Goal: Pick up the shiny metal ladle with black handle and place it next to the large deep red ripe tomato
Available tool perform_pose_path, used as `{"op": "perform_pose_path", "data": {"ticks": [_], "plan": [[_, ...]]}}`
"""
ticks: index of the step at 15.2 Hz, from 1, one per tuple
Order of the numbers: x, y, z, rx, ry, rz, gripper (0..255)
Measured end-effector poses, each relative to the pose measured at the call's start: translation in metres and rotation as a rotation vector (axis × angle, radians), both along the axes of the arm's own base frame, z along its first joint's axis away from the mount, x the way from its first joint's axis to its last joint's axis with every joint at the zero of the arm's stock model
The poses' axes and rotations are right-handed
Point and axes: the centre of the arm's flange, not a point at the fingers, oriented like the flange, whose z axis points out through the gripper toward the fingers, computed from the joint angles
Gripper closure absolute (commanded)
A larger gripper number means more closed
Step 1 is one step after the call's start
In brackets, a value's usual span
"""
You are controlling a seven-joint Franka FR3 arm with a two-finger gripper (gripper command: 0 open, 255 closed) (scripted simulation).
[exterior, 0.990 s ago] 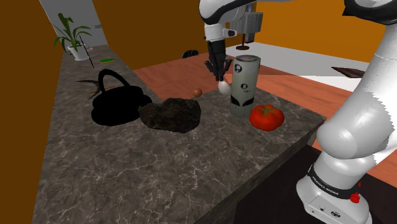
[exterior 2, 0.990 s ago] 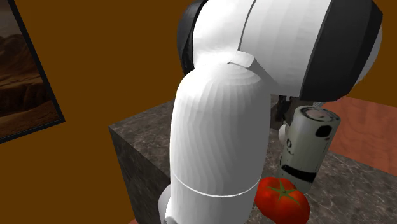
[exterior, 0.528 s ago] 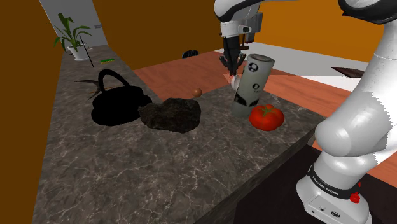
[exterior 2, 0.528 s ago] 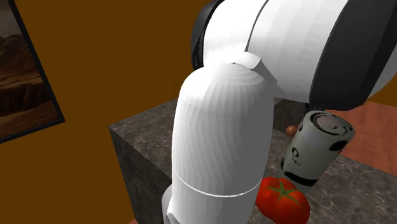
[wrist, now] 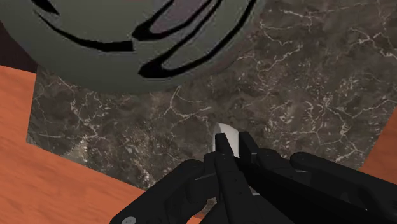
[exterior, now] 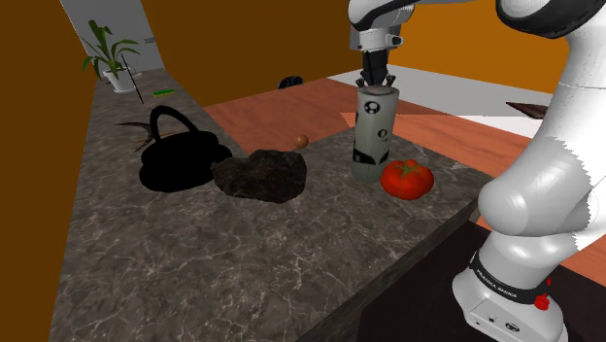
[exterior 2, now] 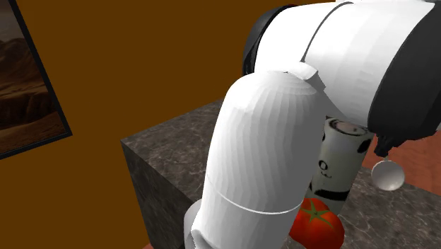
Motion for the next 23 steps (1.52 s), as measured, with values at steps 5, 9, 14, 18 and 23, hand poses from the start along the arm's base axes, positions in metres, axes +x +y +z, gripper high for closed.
{"op": "perform_pose_path", "data": {"ticks": [5, 9, 14, 18, 23], "plan": [[-0.004, -0.037, -0.012, 0.000, 0.000, 0.001, 255], [-0.006, -0.038, -0.032, 0.000, 0.000, 0.001, 255], [-0.005, -0.039, -0.059, 0.000, 0.000, 0.001, 255], [-0.005, -0.039, -0.079, 0.000, 0.000, 0.001, 255], [-0.004, -0.038, -0.102, -0.003, -0.007, 0.003, 255]]}}
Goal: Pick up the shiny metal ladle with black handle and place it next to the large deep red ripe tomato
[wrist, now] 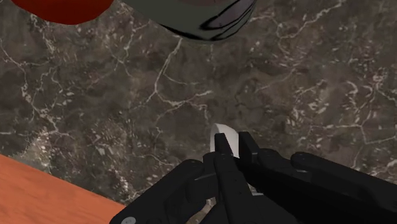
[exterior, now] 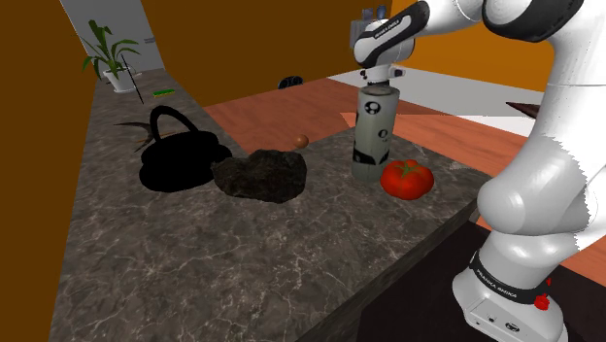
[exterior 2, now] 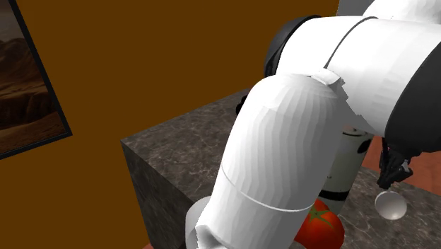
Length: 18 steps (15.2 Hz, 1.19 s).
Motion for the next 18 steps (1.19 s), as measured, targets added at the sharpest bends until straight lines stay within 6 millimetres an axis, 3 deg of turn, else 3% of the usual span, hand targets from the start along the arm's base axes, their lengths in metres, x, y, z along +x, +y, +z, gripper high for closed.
{"op": "perform_pose_path", "data": {"ticks": [3, 9, 11, 13, 17, 18], "plan": [[0.001, 0.000, -0.013, -0.002, -0.005, 0.001, 255], [0.004, 0.010, -0.020, 0.039, -0.068, -0.028, 255], [0.012, 0.018, -0.041, 0.107, -0.070, -0.075, 255], [0.008, 0.015, -0.055, 0.150, -0.070, -0.107, 255], [0.001, 0.006, -0.057, 0.039, -0.016, -0.024, 255], [0.001, 0.004, -0.061, 0.022, -0.006, -0.012, 0]]}}
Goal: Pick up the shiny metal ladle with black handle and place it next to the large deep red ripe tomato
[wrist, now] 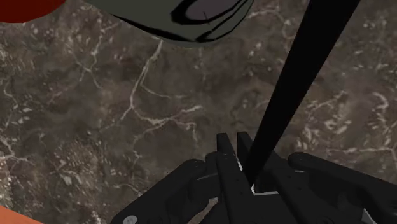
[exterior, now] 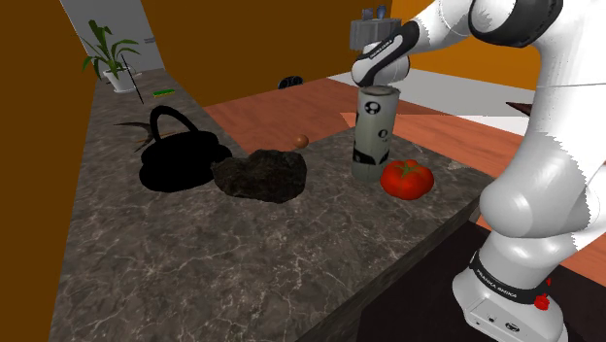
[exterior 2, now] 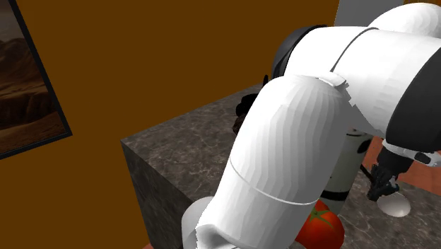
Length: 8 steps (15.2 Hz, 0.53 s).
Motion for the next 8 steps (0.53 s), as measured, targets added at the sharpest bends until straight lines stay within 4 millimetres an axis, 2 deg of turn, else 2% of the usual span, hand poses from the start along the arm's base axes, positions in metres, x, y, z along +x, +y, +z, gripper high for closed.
{"op": "perform_pose_path", "data": {"ticks": [6, 8], "plan": [[0.001, -0.002, 0.002, -0.023, -0.004, 0.010, 0], [0.002, -0.005, 0.012, -0.020, 0.008, 0.010, 0]]}}
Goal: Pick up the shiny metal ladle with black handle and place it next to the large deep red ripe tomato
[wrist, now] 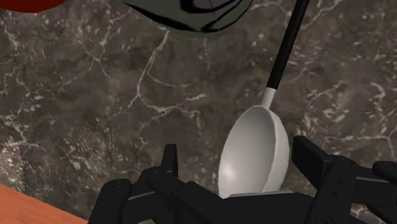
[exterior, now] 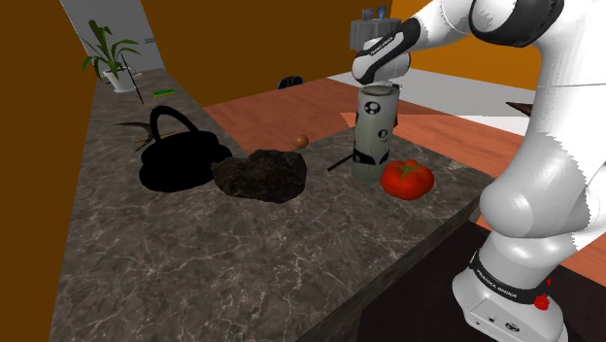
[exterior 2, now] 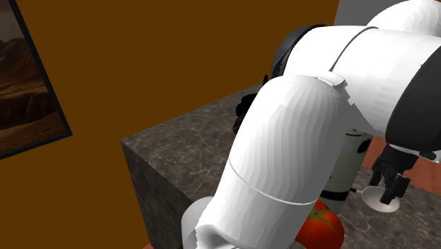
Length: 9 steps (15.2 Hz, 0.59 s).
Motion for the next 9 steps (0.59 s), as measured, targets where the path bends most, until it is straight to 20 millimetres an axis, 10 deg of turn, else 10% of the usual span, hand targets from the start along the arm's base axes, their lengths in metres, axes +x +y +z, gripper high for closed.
{"op": "perform_pose_path", "data": {"ticks": [9], "plan": [[0.006, -0.002, 0.032, 0.001, 0.005, 0.000, 0]]}}
